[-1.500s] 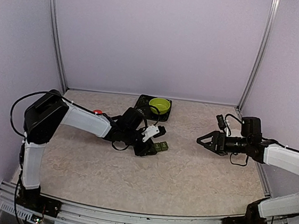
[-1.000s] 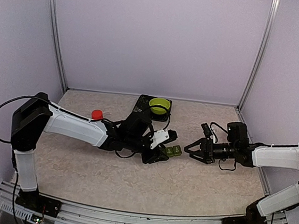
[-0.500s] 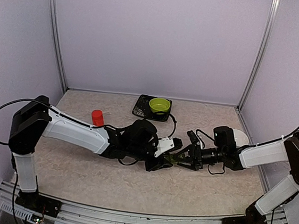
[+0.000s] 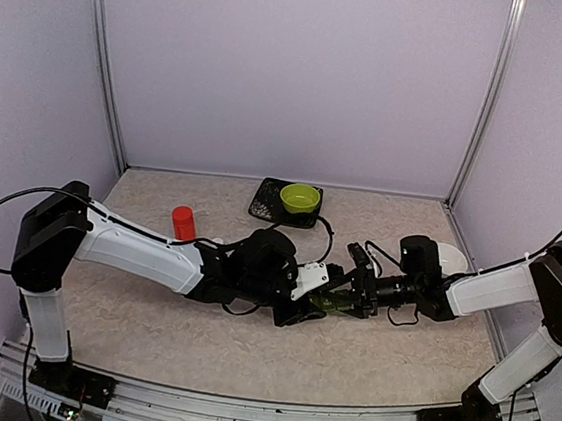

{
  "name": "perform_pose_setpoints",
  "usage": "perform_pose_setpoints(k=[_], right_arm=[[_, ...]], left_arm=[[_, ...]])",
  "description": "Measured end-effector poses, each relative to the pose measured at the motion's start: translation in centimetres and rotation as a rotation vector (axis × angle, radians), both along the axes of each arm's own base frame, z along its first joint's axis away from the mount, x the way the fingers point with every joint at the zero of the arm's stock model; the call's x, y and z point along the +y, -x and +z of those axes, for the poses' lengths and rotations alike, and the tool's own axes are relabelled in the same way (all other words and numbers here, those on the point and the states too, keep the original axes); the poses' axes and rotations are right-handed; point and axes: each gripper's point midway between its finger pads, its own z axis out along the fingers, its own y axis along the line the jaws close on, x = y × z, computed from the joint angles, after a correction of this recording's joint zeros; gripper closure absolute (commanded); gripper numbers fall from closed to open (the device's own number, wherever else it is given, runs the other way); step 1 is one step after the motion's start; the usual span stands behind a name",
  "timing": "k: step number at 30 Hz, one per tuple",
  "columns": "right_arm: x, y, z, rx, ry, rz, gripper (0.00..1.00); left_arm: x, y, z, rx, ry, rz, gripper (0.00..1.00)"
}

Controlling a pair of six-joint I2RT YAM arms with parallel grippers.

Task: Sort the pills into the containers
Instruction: Pass from the left arm to the right

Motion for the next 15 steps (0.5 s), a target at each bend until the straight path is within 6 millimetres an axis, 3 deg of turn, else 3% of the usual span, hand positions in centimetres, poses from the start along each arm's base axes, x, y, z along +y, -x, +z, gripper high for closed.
perform_pose_setpoints(k=[15], right_arm=[[0.0,0.3,0.5,-0.002,-0.002,0.012,0.34]], left_arm=[[-0.2,1.1,1.3,-0.027,0.014,-0.008,0.60]])
